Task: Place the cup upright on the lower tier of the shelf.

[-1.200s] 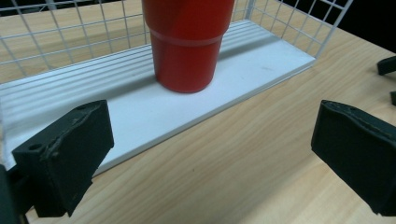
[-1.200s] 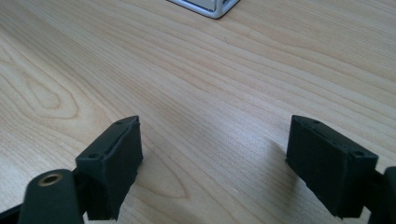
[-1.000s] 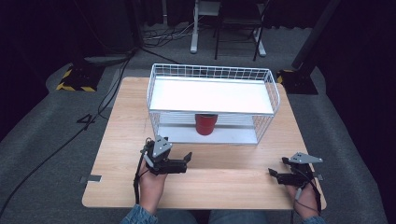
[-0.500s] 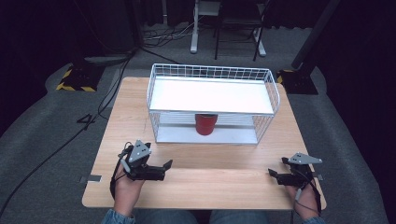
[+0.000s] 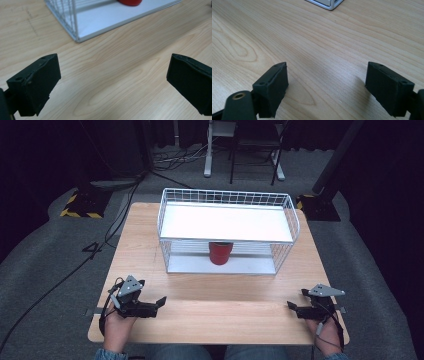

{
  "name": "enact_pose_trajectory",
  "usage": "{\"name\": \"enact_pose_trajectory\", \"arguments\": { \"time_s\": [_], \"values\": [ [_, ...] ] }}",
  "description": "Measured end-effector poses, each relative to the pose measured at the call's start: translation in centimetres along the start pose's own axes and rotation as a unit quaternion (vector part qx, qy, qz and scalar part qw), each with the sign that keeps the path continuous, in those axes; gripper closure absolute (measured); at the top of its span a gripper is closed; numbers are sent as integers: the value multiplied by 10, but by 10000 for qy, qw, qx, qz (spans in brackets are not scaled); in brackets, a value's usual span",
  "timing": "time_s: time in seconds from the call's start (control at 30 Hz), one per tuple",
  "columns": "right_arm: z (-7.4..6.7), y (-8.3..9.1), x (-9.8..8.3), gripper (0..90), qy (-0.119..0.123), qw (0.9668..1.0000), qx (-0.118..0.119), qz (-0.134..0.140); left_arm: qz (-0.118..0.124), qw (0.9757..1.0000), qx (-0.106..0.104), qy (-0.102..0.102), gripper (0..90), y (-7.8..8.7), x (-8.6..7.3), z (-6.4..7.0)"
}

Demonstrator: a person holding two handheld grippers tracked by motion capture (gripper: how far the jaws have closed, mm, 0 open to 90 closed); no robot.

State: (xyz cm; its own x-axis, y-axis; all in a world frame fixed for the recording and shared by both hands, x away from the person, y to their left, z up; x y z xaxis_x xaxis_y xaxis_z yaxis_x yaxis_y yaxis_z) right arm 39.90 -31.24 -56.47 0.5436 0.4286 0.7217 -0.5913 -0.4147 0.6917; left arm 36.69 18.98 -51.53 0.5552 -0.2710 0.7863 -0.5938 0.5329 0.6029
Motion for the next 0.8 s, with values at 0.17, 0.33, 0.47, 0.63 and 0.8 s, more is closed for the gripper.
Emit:
{"name": "enact_pose_trajectory", "arguments": {
  "time_s": [0.17, 0.33, 0.47, 0.63, 0.8],
  "values": [
    [0, 0, 0, 184, -15, 10000, 20, -5, -155, 9997, 161, 44, 0, 2, -13, -14],
    [0, 0, 0, 184, 0, 10000, 12, -2, -334, 9990, 284, 102, 0, 1, -25, -26],
    [0, 0, 0, 184, -1, 10000, 16, -2, -588, 9976, 344, 153, 0, -5, -36, -33],
    [0, 0, 0, 182, -24, 10000, 26, -16, -774, 9960, 419, 139, 0, -8, -44, -37],
    [0, 0, 0, 182, -15, 10000, 25, -17, -881, 9947, 507, 169, 0, -9, -48, -39]
  ]
}}
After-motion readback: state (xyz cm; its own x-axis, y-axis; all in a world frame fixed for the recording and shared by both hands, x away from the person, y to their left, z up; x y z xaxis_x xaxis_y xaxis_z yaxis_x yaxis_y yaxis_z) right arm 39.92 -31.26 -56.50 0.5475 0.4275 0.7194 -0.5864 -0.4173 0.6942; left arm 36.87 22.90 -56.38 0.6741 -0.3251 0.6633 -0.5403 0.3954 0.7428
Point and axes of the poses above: each handheld gripper's, and its own axes: y roughly backward along the jaws, x roughly out of its top, z roughly to its right, the point moved 9 cm from there along -y, roughly forward along the jaws, and after that the axes turned 2 degrees about -z, right-handed, at the moved point
